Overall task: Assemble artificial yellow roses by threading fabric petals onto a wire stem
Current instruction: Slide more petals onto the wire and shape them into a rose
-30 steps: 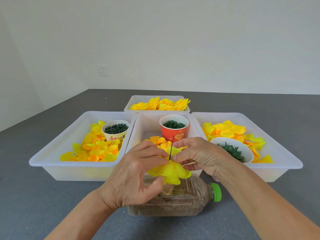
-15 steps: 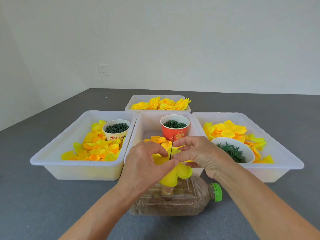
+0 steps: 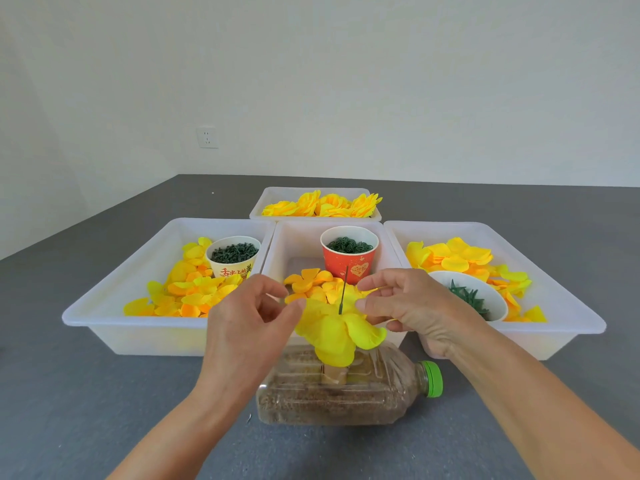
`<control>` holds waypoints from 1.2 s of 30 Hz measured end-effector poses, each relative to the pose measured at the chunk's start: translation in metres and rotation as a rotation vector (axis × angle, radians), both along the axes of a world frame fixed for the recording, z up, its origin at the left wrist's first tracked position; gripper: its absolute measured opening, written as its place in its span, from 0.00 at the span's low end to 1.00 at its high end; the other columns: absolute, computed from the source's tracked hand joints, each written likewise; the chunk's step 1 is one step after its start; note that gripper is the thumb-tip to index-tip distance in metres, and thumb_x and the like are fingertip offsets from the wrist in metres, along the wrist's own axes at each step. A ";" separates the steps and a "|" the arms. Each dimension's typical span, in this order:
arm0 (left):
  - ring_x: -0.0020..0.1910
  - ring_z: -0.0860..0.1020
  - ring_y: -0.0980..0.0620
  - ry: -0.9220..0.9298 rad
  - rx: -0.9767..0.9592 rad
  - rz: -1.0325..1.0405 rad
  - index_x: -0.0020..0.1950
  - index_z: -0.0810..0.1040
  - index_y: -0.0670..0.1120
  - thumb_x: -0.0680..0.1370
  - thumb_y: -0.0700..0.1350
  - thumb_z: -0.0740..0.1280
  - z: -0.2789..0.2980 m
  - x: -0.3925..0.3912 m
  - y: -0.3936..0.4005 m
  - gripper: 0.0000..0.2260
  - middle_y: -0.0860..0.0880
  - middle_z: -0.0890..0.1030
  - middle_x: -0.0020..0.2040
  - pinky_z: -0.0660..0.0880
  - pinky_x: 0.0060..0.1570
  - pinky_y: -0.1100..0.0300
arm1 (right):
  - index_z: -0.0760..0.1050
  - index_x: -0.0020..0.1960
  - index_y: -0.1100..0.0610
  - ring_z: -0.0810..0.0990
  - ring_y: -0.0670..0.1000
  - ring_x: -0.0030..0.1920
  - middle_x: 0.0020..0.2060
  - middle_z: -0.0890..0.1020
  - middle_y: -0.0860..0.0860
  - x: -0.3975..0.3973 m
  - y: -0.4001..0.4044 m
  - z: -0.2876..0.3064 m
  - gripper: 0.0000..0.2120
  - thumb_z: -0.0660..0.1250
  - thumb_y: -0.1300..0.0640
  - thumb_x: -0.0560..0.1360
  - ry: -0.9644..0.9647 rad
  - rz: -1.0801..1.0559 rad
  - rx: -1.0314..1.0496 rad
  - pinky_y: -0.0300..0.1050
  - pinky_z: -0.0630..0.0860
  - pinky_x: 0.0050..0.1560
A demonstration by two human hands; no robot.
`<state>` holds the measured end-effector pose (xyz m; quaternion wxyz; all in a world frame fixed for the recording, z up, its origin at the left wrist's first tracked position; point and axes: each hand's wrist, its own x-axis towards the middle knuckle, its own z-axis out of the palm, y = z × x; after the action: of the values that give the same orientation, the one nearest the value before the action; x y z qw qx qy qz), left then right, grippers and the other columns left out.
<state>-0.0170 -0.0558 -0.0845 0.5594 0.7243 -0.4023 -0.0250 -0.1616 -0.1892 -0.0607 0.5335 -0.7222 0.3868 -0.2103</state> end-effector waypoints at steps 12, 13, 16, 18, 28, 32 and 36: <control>0.21 0.71 0.59 0.299 0.165 -0.130 0.46 0.75 0.49 0.69 0.49 0.73 0.004 -0.010 0.008 0.10 0.50 0.82 0.28 0.66 0.25 0.67 | 0.76 0.53 0.56 0.78 0.47 0.30 0.39 0.79 0.51 -0.015 0.015 -0.006 0.12 0.72 0.62 0.71 -0.034 -0.035 0.039 0.40 0.73 0.31; 0.20 0.70 0.58 0.350 0.149 -0.149 0.47 0.75 0.48 0.70 0.47 0.73 0.003 -0.011 0.008 0.10 0.49 0.82 0.29 0.65 0.22 0.68 | 0.76 0.54 0.56 0.78 0.46 0.28 0.39 0.79 0.52 -0.015 0.017 -0.006 0.13 0.72 0.64 0.70 -0.059 -0.035 0.075 0.40 0.73 0.31; 0.20 0.68 0.56 0.509 0.105 -0.197 0.48 0.76 0.43 0.69 0.40 0.74 0.003 -0.010 0.007 0.11 0.46 0.81 0.28 0.63 0.19 0.67 | 0.76 0.52 0.58 0.78 0.47 0.30 0.40 0.78 0.54 -0.016 0.019 -0.006 0.14 0.72 0.68 0.69 -0.124 -0.037 0.163 0.40 0.74 0.31; 0.19 0.67 0.56 0.584 0.087 -0.209 0.48 0.76 0.41 0.69 0.37 0.74 0.003 -0.008 0.005 0.11 0.47 0.80 0.26 0.62 0.18 0.66 | 0.77 0.51 0.58 0.77 0.47 0.32 0.41 0.77 0.54 -0.016 0.019 -0.005 0.14 0.72 0.70 0.68 -0.149 -0.042 0.190 0.39 0.74 0.30; 0.19 0.67 0.55 0.677 0.077 -0.241 0.44 0.78 0.41 0.70 0.32 0.71 0.004 0.002 0.000 0.07 0.47 0.77 0.25 0.62 0.19 0.66 | 0.80 0.45 0.57 0.75 0.46 0.32 0.39 0.76 0.52 -0.015 0.018 -0.004 0.10 0.70 0.71 0.69 -0.162 -0.008 0.245 0.36 0.73 0.29; 0.20 0.68 0.55 0.666 0.105 -0.256 0.42 0.79 0.41 0.71 0.32 0.69 0.002 0.001 0.000 0.05 0.48 0.76 0.25 0.62 0.20 0.66 | 0.81 0.42 0.56 0.74 0.43 0.30 0.35 0.76 0.48 -0.015 0.021 -0.003 0.10 0.69 0.71 0.69 -0.127 0.014 0.200 0.36 0.71 0.29; 0.19 0.68 0.56 0.627 0.096 -0.252 0.41 0.79 0.41 0.73 0.34 0.68 0.003 -0.001 0.000 0.04 0.48 0.77 0.25 0.62 0.19 0.67 | 0.81 0.42 0.57 0.76 0.42 0.28 0.31 0.79 0.46 -0.014 0.021 0.001 0.10 0.69 0.71 0.70 -0.159 0.003 0.189 0.38 0.72 0.31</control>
<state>-0.0179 -0.0560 -0.0818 0.6137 0.6513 -0.2954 -0.3345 -0.1752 -0.1687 -0.0594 0.6285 -0.6503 0.3602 -0.2289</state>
